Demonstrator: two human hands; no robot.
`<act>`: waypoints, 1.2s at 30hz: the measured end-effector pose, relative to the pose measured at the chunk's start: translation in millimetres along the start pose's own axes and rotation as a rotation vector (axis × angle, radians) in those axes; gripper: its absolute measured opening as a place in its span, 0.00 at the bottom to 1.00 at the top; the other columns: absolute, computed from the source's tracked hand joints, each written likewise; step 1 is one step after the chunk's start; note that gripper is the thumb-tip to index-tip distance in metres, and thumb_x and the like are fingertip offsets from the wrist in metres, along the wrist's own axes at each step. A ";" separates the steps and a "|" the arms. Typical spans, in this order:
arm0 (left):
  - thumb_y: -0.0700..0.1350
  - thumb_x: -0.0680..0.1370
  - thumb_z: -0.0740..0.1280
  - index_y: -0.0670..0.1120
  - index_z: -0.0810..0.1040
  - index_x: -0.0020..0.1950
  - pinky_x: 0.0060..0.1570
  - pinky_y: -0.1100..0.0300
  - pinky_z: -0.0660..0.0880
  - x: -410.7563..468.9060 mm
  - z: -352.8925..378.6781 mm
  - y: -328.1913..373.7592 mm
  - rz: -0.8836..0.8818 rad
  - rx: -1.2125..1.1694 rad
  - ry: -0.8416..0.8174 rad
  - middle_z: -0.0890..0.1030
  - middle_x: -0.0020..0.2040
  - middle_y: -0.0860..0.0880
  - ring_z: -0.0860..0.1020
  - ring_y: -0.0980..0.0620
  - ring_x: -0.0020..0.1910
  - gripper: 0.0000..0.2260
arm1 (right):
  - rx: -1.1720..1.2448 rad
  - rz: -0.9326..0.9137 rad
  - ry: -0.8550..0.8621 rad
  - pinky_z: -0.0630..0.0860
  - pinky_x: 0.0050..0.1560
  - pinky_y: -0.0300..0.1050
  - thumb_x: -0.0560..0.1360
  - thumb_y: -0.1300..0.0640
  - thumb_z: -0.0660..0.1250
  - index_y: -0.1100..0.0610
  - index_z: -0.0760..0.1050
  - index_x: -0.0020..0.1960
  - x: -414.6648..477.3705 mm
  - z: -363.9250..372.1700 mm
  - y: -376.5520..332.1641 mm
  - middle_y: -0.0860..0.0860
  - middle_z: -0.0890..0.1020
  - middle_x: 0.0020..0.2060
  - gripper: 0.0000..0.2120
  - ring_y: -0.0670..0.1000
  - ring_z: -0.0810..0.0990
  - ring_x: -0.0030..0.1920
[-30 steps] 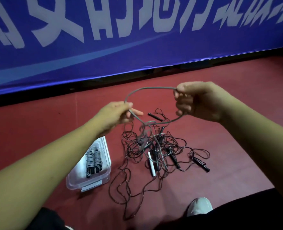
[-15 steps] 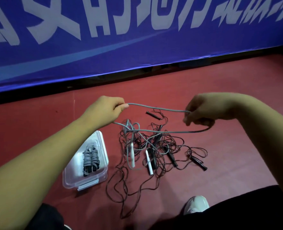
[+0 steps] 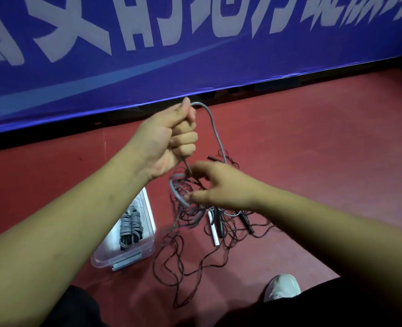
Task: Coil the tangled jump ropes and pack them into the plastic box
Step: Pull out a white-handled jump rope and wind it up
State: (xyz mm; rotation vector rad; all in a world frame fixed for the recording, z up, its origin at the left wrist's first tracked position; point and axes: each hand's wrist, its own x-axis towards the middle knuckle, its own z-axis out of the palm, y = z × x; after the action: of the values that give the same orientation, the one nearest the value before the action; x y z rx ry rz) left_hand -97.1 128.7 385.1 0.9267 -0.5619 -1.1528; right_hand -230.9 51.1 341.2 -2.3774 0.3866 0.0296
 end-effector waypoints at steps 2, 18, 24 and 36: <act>0.51 0.82 0.59 0.47 0.69 0.39 0.20 0.68 0.53 -2.5 2.3 0.4 -0.034 -0.046 -0.025 0.54 0.25 0.55 0.55 0.60 0.20 0.13 | -0.004 -0.033 0.005 0.78 0.56 0.50 0.74 0.49 0.73 0.54 0.79 0.58 1.4 7.0 3.7 0.49 0.84 0.49 0.15 0.50 0.82 0.51; 0.52 0.76 0.65 0.44 0.75 0.64 0.51 0.63 0.75 -8.9 -21.7 -51.0 -0.169 0.610 -0.192 0.85 0.53 0.43 0.83 0.52 0.51 0.20 | 0.387 0.042 0.281 0.79 0.40 0.42 0.77 0.62 0.70 0.61 0.81 0.45 -6.2 -61.7 4.3 0.52 0.84 0.35 0.03 0.47 0.82 0.35; 0.40 0.82 0.62 0.47 0.80 0.59 0.58 0.51 0.73 -9.9 -34.5 -54.3 -0.197 0.616 -0.109 0.84 0.51 0.44 0.79 0.45 0.52 0.10 | 0.861 0.095 0.345 0.79 0.34 0.40 0.80 0.64 0.65 0.64 0.76 0.46 -14.3 -82.8 7.9 0.59 0.86 0.44 0.05 0.49 0.82 0.34; 0.38 0.74 0.74 0.45 0.77 0.47 0.46 0.59 0.73 -16.7 -12.0 -60.3 -0.102 0.706 -0.077 0.83 0.41 0.48 0.80 0.53 0.41 0.07 | 1.510 0.437 0.238 0.75 0.29 0.32 0.70 0.64 0.71 0.59 0.74 0.39 2.1 -67.9 13.5 0.52 0.76 0.33 0.06 0.43 0.72 0.31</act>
State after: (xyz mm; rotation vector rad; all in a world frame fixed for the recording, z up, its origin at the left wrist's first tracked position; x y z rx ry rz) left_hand -124.6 141.2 329.0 1.5283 -1.0280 -1.0944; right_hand -238.6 -3.9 382.5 -0.7868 0.6969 -0.2561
